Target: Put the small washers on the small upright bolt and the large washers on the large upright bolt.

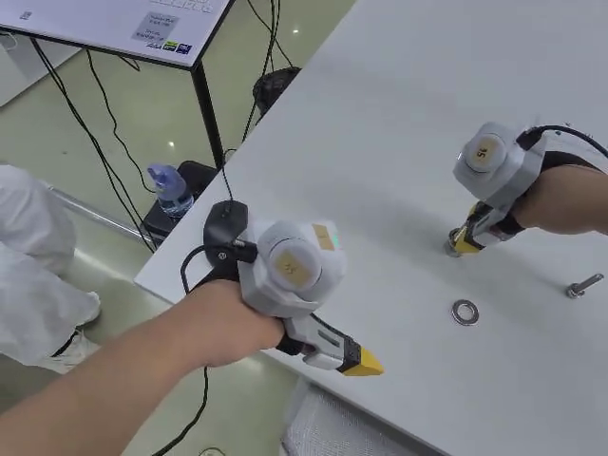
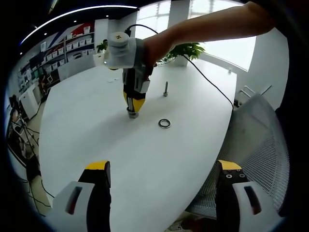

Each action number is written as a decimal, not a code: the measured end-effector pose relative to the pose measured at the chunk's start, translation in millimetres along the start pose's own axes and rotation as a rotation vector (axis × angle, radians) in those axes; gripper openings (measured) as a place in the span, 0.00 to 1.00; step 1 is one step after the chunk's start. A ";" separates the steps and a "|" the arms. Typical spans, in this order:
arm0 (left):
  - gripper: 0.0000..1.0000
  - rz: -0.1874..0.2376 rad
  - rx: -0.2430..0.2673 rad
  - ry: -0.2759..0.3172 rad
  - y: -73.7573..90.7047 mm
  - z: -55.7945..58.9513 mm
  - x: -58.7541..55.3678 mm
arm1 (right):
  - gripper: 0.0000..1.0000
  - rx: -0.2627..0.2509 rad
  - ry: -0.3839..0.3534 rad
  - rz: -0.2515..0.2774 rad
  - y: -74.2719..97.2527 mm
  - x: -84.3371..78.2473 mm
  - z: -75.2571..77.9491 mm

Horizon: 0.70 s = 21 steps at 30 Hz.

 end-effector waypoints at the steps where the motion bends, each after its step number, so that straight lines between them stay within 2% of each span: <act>1: 0.90 -0.002 0.000 -0.001 0.3 0.0 -0.6 | 0.22 0.002 -0.002 -0.001 -1.6 -0.3 -0.7; 12: 0.88 -0.005 -0.005 0.001 2.3 2.2 -3.2 | 0.22 0.001 -0.017 -0.006 -8.9 -2.2 -2.9; 21: 0.87 -0.009 -0.005 -0.002 2.0 1.6 -4.0 | 0.23 -0.003 -0.022 -0.001 -8.0 -1.7 -2.6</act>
Point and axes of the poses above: the centre of the closed fingertips' face, and the gripper's own axes: y roughly backward along the fingers, z roughly to its right, x roughly out of its top, the point moved 2 cm from there along y, roughly backward along the fingers, and after that the axes turned 15 degrees about y, right-handed, at the moved point
